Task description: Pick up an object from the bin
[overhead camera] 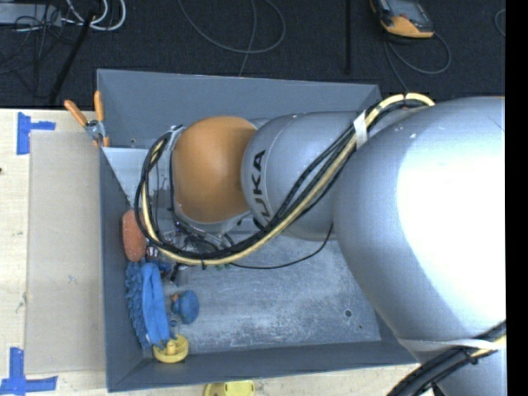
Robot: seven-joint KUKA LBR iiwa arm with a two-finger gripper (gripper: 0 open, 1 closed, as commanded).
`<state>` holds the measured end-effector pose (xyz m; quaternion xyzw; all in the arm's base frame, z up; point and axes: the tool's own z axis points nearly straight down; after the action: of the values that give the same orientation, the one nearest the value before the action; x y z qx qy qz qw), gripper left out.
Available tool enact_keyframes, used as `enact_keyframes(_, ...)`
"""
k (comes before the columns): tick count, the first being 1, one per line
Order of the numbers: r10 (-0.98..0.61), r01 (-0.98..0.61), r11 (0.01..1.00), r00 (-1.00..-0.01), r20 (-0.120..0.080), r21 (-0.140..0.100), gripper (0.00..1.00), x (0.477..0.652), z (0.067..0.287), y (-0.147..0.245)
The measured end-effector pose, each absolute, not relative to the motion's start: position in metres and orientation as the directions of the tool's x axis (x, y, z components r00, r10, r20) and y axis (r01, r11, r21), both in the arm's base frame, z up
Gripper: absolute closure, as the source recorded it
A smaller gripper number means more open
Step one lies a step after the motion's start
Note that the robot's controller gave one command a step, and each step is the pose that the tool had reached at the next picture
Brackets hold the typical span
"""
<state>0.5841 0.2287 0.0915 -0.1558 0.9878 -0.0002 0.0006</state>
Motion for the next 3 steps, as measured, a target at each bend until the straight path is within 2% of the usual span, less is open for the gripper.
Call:
enact_keyframes(1,-0.315,-0.315,0.949,-0.949,-0.002,0.0,1.0,0.5373,0.2307,0.2316)
enact_keyframes(2,-0.316,-0.316,0.949,-0.949,-0.002,0.0,0.0,0.5371,0.2304,0.2316)
enact_keyframes(3,-0.317,-0.317,0.949,-0.949,-0.001,0.0,0.0,0.537,0.2304,0.2318)
